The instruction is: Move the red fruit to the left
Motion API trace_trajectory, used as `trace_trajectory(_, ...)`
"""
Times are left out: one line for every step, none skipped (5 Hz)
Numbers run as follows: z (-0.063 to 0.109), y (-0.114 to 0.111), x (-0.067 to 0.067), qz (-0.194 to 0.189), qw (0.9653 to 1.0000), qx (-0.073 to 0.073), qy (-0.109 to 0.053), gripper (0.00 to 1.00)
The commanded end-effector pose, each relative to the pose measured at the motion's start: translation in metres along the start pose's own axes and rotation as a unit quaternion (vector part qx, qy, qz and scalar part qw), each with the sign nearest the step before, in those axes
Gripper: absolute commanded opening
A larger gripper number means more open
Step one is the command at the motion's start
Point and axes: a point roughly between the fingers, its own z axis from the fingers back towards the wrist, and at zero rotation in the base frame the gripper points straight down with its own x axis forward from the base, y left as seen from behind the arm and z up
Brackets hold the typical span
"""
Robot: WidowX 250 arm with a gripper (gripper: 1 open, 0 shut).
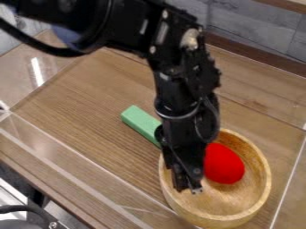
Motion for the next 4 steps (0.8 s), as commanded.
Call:
trace_trajectory(0.012,-0.01,0.016,-0.008,0.9998,0.006,-0.017,1.0)
trace_trajectory(0.016,-0.02,0.027,-0.012,0.9998,0.001,-0.017,1.0)
trace_trajectory(0.004,-0.028,0.029,-0.012,0.9997,-0.01,-0.016,1.0)
trace_trajectory(-0.012,-0.032,0.027,-0.006,0.9997,-0.019,-0.013,1.0)
